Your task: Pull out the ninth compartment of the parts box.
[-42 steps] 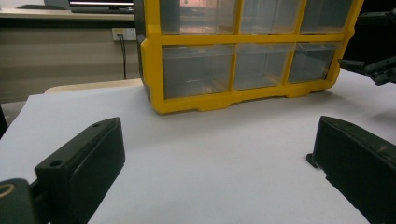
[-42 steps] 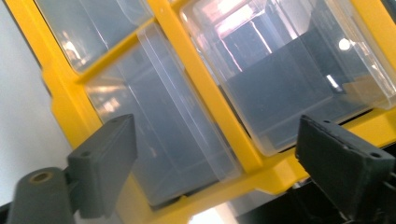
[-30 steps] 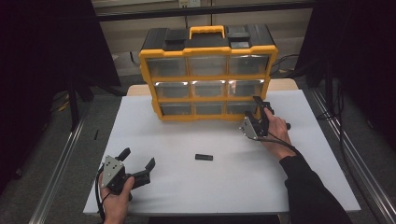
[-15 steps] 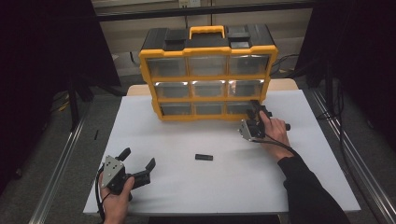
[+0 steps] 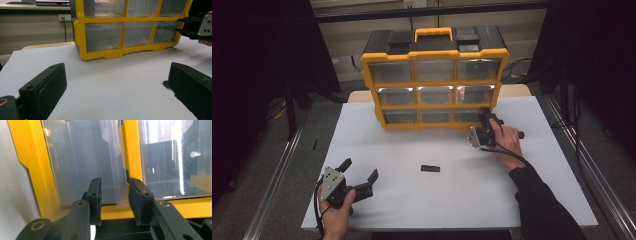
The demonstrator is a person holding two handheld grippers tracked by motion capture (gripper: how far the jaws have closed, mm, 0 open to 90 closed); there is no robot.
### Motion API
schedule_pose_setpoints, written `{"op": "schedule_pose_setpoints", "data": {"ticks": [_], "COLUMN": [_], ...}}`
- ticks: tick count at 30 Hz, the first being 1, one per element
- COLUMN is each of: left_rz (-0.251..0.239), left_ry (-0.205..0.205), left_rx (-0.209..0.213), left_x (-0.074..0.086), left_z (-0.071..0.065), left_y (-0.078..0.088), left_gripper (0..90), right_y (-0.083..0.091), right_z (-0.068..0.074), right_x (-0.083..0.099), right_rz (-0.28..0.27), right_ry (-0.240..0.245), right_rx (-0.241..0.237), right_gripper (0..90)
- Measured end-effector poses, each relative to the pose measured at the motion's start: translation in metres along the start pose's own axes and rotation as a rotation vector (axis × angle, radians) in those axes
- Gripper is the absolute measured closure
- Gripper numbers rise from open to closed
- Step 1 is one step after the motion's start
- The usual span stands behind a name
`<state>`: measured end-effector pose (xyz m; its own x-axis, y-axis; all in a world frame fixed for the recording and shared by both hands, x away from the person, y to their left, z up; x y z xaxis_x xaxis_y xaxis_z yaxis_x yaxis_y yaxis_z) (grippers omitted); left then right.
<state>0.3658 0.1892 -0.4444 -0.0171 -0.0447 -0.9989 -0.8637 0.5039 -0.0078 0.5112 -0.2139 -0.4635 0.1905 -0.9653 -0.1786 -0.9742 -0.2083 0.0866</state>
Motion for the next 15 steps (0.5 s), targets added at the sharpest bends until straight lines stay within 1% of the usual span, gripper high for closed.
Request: {"op": "schedule_pose_setpoints", "data": {"ticks": [2,4,7,8,11,14,15], "left_rz": [-0.001,-0.001,-0.001,0.000,0.001,0.001,-0.001], "left_ry": [0.001,0.002,0.002,0.002,0.002,0.002,0.004], "left_rx": [0.001,0.002,0.002,0.001,0.002,0.001,0.000], "left_x": [-0.0001,0.0001,0.0000,0.0002,0.0003,0.0005,0.0004], "left_z": [-0.0001,-0.0005,-0.0006,-0.0004,-0.0002,-0.0003,-0.0004], "left_y": [0.0000,-0.0003,-0.0003,-0.0003,-0.0001,-0.0002,-0.0005], "left_gripper": [2.4,2.4,2.4,2.4,2.4,2.4,2.4], "right_y": [-0.0004,0.0000,-0.0007,-0.0008,-0.0015,-0.0017,-0.0013], "right_z": [-0.0007,-0.0008,-0.0020,-0.0025,-0.0007,-0.0016,-0.0013], "right_x": [-0.0001,0.0002,-0.0002,-0.0004,-0.0004,-0.0007,-0.0003], "right_rz": [-0.002,0.002,-0.002,-0.001,0.003,0.003,0.007], "right_ry": [0.020,0.020,0.036,0.048,0.041,0.059,0.054], "right_rx": [0.006,0.011,0.019,0.021,0.020,0.023,0.024], "right_gripper": [68.0,69.6,73.5,74.1,73.8,75.1,75.9]}}
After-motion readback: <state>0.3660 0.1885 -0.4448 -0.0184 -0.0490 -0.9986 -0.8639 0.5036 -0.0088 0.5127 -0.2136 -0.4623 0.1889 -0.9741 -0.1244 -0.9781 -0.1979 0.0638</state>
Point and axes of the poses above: each handheld gripper's, and its own axes: y roughly backward along the jaws, x roughly out of its underside, z roughly to its left, the point moved 8 cm from there along -y, roughly forward along the jaws, and after that the axes turned 12 degrees about -z, right-handed, at the moved point
